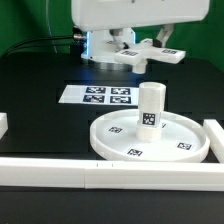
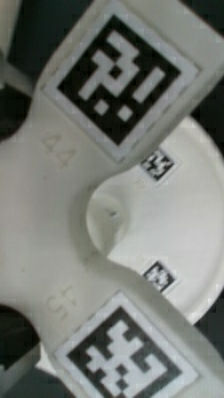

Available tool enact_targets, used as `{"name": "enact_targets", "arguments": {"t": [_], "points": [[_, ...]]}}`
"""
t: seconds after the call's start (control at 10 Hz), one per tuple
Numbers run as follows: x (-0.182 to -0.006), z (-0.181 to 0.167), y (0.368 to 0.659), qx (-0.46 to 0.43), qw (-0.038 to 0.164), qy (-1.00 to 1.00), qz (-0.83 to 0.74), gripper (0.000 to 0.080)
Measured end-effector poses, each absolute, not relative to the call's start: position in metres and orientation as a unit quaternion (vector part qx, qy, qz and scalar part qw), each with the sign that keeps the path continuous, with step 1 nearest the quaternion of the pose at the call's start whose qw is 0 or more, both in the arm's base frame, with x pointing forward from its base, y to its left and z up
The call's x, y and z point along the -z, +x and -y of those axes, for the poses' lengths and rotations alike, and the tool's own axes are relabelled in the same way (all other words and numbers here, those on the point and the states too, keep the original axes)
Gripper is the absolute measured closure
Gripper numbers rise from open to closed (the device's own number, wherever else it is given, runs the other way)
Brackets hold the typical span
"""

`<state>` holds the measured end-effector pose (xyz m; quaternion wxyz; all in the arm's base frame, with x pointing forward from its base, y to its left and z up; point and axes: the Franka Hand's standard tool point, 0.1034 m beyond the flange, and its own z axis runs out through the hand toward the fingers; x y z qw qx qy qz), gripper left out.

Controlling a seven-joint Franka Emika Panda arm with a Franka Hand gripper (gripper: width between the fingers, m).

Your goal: Assemble round table

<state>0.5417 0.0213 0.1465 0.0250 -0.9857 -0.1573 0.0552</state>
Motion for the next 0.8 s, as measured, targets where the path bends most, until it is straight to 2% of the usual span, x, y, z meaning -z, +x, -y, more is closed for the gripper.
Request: {"name": "enact_targets", "arguments": {"t": [0.1,0.5,0.8], "points": [[-0.145,-0.028,0.551,-0.051,0.028,-0.985,0.163,0.0351],[-0.142,-0.028,0.552,-0.052,0.028,-0.985,0.163,0.0351],[-0.13,-0.04,0.548,-0.037,0.025,-0.984,0.171,0.0351]]}}
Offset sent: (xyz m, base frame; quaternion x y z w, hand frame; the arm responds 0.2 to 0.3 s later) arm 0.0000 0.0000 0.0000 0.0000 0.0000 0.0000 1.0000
